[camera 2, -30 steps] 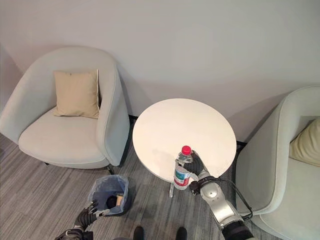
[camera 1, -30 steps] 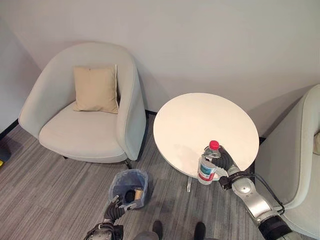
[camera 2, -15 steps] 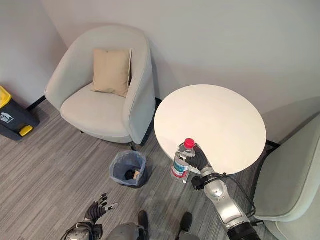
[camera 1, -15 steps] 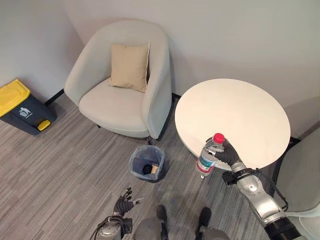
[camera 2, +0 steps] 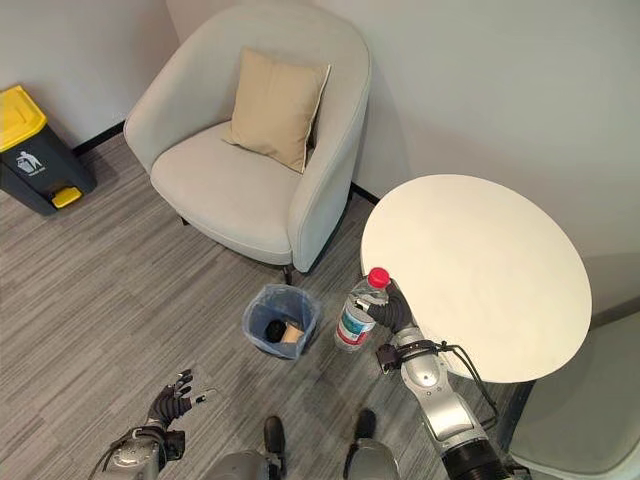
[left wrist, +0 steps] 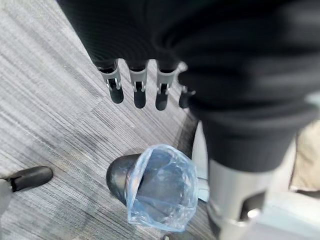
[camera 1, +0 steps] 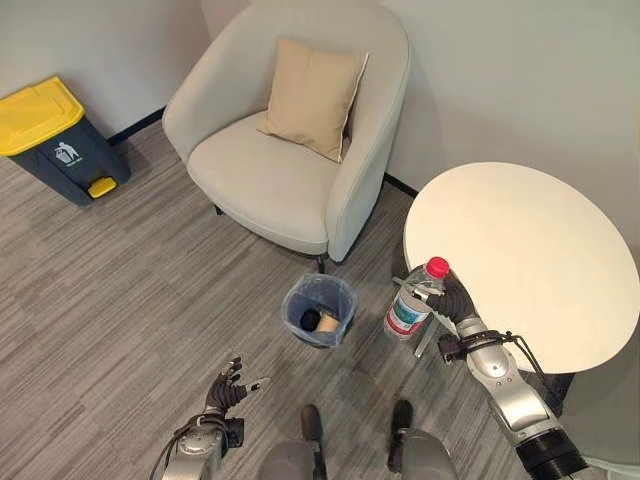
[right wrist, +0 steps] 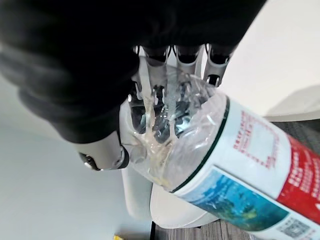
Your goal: Gather garbage on tea table into small bin, then transfer packed bag to large trash can.
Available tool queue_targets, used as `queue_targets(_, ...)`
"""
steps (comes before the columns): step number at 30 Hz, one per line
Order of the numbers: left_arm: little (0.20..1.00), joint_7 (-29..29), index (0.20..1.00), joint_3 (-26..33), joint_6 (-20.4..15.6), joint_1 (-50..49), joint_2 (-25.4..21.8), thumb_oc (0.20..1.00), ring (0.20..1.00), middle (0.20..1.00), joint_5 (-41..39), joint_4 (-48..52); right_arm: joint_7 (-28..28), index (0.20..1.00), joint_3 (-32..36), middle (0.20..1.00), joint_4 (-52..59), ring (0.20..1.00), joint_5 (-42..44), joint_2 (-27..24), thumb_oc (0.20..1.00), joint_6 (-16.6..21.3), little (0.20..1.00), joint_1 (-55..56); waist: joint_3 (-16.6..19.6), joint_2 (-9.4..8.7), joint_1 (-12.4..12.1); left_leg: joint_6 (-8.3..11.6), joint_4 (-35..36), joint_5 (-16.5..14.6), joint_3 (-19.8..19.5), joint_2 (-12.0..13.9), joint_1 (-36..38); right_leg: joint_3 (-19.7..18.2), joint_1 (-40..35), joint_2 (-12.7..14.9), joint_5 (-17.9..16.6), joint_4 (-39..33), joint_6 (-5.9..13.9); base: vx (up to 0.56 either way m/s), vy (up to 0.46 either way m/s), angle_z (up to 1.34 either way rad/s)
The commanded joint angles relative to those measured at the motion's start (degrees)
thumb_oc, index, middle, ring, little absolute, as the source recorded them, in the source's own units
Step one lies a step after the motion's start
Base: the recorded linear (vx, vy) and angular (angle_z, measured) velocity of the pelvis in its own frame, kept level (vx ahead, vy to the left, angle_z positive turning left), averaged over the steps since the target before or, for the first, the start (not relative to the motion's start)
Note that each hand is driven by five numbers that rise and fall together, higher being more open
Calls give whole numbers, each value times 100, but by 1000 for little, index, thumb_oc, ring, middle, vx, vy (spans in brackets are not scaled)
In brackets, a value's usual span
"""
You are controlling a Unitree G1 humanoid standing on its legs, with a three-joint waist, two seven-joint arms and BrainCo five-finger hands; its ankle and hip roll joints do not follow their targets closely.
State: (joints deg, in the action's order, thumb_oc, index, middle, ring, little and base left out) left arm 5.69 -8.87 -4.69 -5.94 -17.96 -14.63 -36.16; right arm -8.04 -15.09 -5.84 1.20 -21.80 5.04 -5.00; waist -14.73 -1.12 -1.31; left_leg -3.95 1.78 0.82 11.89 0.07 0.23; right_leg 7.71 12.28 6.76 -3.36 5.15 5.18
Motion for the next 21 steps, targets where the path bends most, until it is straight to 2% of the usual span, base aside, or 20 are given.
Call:
queue_targets(1,1000,3,1000,39,-207,-77,-25,1000,1000,1000,96,385,64,200,141,200,478,200,71,-183,200,372,200,-68,-125,65,-1,200,-600,-621,-527,-148,-182,-83,-228,-259,752,390,42,63,-55,96)
queue_targets(2,1000,-10,1000,43,-203,-89,-19,1000,1000,1000,118,381,79,200,124,200,473,200,51,-194,200,384,200,-54,-130,54,5,200,-661,-638,-574,-167,-246,-106,-174,-249,699,422,23,76,-158,63)
queue_targets(3,1000,-55,1000,55,-204,-173,11,1000,1000,1000,147,339,136,200,108,200,474,200,-3,-247,200,404,200,37,-137,34,-55,253,-820,-686,-730,-241,-357,-86,-325,-233,686,308,-81,56,-134,37)
queue_targets(4,1000,-55,1000,56,-203,-176,12,1000,1000,1000,148,341,136,200,106,200,473,200,-3,-247,200,406,200,38,-134,36,-42,254,-827,-688,-742,-241,-363,-73,-330,-231,685,300,-81,90,-182,53)
queue_targets(7,1000,-39,1000,65,-215,-218,64,1000,1000,1000,63,261,205,200,-99,200,522,200,-7,-343,200,429,200,-164,-185,89,-136,388,-951,-678,-807,-169,-531,187,-421,-210,653,47,-130,28,-110,53)
queue_targets(9,1000,64,1000,-20,-256,-64,44,1000,1000,1000,-18,214,172,200,-341,200,470,200,31,-408,200,459,200,-633,-391,101,-199,471,-1115,-617,-849,-129,-850,336,-294,-192,669,67,-171,-94,-91,14)
queue_targets(13,1000,223,1000,-181,-346,280,-17,1000,1000,1000,-184,235,24,200,-702,200,359,200,-2,-418,200,494,200,-1522,-718,126,-315,543,-1389,-517,-909,-59,-1544,450,305,-113,688,357,-231,-141,-43,19)
queue_targets(14,1000,316,1000,-285,-394,452,-58,1000,1000,1000,-242,307,-118,200,-848,200,256,200,-64,-392,200,502,200,-1995,-892,174,-391,551,-1597,-520,-927,-22,-1938,489,696,-55,758,643,-276,-145,0,24)
queue_targets(18,1000,451,1000,-441,-467,767,-120,1000,1000,1000,-393,436,-415,200,-938,200,44,200,-111,-407,200,520,200,-2672,-1125,273,-453,540,-1950,-476,-976,-99,-2697,584,1490,87,869,1240,-326,-109,25,28)
queue_targets(19,1000,507,1000,-507,-487,937,-150,1000,1000,1000,-427,448,-578,200,-975,200,-102,200,-135,-468,200,480,200,-2963,-1192,345,-451,576,-2211,-652,-1010,-104,-3029,542,1832,165,1095,1592,-308,-23,22,37)
queue_targets(20,1000,507,1000,-504,-487,943,-148,1000,1000,1000,-427,446,-580,200,-979,200,-110,200,-135,-468,200,484,200,-2973,-1176,343,-447,575,-2230,-658,-1011,-107,-3064,542,1866,171,1104,1613,-308,-56,23,41)
queue_targets(21,1000,560,1000,-549,-520,1133,-205,1000,1000,1000,-447,529,-730,200,-976,200,-227,200,-219,-527,200,470,200,-3274,-1280,404,-442,565,-2424,-660,-1026,-120,-3446,550,2277,242,1160,1915,-322,-96,18,41)
